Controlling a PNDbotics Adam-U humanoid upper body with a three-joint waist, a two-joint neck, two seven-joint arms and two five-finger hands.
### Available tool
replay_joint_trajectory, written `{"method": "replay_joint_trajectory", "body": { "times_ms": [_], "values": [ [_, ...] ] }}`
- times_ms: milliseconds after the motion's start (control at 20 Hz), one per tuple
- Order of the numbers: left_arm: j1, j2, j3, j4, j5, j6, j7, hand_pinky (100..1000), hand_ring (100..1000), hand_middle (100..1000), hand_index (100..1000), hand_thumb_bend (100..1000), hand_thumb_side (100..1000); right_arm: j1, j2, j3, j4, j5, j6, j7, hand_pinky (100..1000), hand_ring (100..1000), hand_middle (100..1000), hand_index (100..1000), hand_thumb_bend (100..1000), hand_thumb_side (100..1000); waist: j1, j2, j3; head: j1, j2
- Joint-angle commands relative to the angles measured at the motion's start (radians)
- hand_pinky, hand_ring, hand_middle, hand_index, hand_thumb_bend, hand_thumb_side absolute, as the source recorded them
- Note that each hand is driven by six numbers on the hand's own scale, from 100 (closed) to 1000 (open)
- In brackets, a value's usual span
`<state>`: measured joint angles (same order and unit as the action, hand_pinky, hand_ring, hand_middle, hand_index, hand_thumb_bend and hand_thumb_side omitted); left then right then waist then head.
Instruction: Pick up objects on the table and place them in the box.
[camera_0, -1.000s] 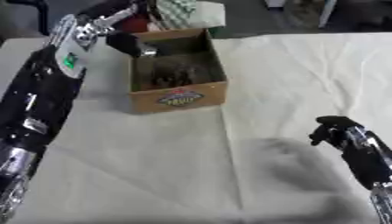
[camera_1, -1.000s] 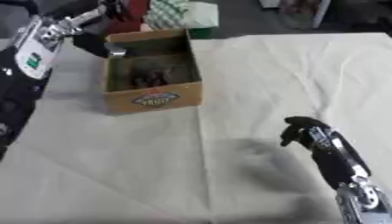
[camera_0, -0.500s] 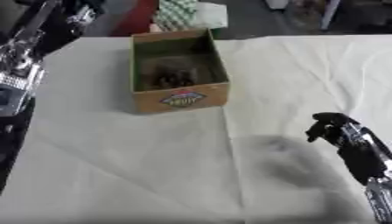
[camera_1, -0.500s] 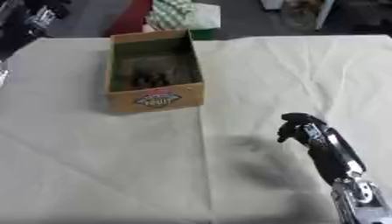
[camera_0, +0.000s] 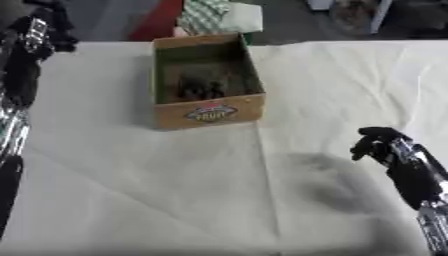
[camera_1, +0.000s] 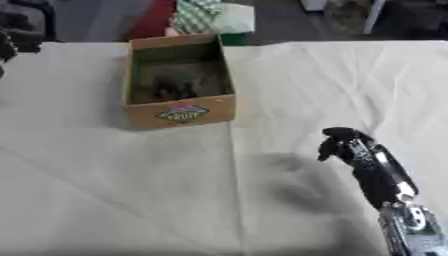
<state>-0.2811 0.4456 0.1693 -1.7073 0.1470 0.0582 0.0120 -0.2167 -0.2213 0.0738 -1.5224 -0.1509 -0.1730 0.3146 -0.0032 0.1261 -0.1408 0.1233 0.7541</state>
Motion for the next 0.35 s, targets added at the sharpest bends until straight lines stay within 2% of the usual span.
{"method": "replay_joint_trajectory", "body": {
  "times_ms": [50,350],
  "values": [
    [0.021,-0.007,0.011,-0.029,0.003,0.023,0.006,688,620,620,719,100,805,-0.01,-0.021,-0.008,-0.017,-0.001,-0.001,-0.003,746,523,545,743,100,800,0.0,-0.012,0.002,-0.003,-0.003],
    [0.055,-0.046,0.007,-0.021,-0.012,0.034,0.001,684,615,615,718,100,824,-0.009,-0.019,-0.012,-0.017,-0.003,-0.001,-0.008,746,523,545,743,100,799,-0.001,-0.011,0.004,-0.004,0.003]
  ]
}}
